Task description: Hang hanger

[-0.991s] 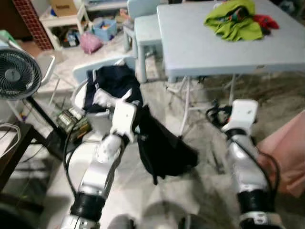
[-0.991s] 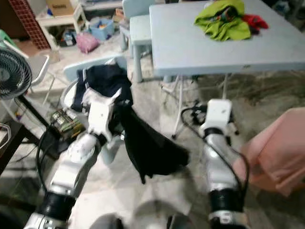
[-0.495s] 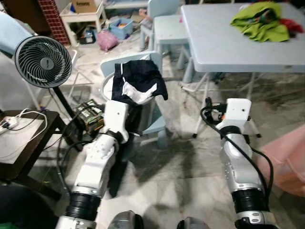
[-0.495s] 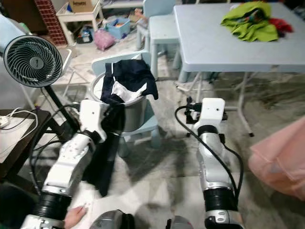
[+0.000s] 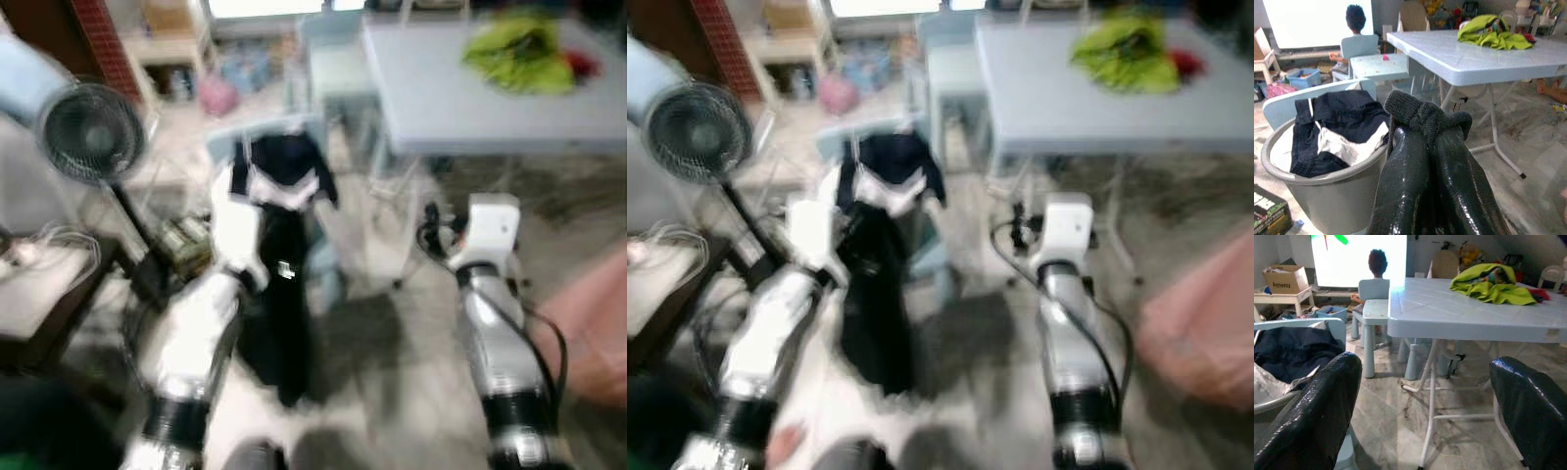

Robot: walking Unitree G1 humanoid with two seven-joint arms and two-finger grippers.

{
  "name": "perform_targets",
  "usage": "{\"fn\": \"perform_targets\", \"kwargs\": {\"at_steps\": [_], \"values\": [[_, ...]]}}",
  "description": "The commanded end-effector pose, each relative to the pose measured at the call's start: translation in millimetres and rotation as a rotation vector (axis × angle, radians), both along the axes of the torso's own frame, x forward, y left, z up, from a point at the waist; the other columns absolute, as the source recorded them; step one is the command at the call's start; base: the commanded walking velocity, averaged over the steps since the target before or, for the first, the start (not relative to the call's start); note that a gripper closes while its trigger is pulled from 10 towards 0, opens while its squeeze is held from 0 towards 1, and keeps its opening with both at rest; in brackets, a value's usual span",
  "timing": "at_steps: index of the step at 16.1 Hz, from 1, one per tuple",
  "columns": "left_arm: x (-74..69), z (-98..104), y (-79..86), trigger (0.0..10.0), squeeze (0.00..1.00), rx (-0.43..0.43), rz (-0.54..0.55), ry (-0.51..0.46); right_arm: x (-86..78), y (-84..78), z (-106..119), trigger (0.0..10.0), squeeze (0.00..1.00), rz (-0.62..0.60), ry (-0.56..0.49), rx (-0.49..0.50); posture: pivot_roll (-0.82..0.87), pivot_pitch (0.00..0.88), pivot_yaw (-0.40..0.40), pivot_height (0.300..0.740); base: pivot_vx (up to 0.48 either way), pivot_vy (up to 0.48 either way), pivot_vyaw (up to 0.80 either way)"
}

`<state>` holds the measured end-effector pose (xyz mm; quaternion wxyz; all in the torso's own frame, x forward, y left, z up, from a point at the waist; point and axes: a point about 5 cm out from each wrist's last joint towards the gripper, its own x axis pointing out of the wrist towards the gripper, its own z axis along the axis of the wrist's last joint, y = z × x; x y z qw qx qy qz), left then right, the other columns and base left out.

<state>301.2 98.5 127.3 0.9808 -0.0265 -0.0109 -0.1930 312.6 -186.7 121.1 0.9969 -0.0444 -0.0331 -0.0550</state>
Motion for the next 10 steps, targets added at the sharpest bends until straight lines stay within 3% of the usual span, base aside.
{"fn": "perform_targets", "kwargs": {"at_steps": [1,5,10], "values": [[4.9,12.9,7.9,10.0,0.00,0.001,0.019,-0.054,3.6,6.7,5.4,10.0,0.00,0.018,-0.014,0.010,0.00,0.036,0.051,0.740,0.472,0.000,0.00],[4.9,12.7,7.2,10.0,0.00,-0.004,0.016,-0.053,3.6,6.9,4.7,10.0,0.00,0.017,-0.010,0.011,0.00,0.041,0.051,0.740,0.472,0.000,0.00],[4.8,13.1,4.9,10.0,0.00,-0.012,0.011,-0.052,3.4,7.8,4.1,10.0,0.00,0.020,-0.004,0.012,0.00,0.041,0.050,0.740,0.472,0.000,-0.72]]}}
